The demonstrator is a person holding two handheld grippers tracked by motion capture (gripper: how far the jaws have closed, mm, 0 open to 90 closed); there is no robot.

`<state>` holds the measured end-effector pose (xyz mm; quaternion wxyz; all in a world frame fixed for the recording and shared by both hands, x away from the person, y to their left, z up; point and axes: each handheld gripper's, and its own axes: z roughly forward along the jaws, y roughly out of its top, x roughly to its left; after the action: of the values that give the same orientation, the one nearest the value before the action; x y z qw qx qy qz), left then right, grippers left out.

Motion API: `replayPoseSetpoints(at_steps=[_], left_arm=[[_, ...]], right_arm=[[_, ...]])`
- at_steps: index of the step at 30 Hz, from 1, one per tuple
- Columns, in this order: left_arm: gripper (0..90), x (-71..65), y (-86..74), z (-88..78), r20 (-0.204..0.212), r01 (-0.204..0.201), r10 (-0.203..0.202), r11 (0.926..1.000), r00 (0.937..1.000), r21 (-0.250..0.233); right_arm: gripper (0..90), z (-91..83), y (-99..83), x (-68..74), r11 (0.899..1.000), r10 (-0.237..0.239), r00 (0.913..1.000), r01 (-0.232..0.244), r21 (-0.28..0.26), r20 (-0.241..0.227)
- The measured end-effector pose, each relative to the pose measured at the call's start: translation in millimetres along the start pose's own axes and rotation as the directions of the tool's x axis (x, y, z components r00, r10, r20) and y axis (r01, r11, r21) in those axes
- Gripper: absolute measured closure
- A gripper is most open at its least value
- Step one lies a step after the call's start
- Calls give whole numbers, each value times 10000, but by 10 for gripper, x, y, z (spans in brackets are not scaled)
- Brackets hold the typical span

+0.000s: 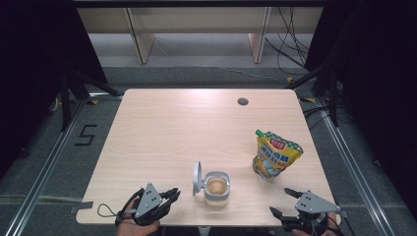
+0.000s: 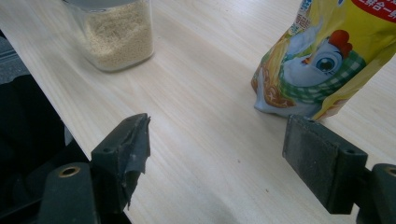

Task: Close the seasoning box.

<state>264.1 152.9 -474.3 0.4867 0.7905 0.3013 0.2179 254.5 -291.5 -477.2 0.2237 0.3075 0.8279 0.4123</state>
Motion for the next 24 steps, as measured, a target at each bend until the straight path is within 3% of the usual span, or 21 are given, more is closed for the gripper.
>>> replayPoseSetpoints(at_steps=[1,9,11,15,16,24], left_arm=[[864,21,31,-9,-15,-517,517,9987,9987,-26],[891,-22,148,23,260,-336,343,9991,9991,-266],[891,-45,204,52,343,-517,524,9984,9980,-224],[891,-52,252,90,382,-490,500,9984,9980,-283],[891,-48,274,94,351,-699,706,9973,9969,-231],[891,-97,387,145,340,-766,779,9963,9964,-392]], right_arm=[[242,-3,-1,6,10000,46,10000,-46,-4,-9],[245,2,-4,20,10000,-23,10000,24,51,-31],[248,6,-6,19,10000,-48,10000,49,84,-60],[251,2,-7,18,10000,-60,10000,61,74,-60],[251,1,-7,12,9999,-119,9999,120,38,-65],[249,-10,-11,17,10000,42,10000,-41,48,-50]])
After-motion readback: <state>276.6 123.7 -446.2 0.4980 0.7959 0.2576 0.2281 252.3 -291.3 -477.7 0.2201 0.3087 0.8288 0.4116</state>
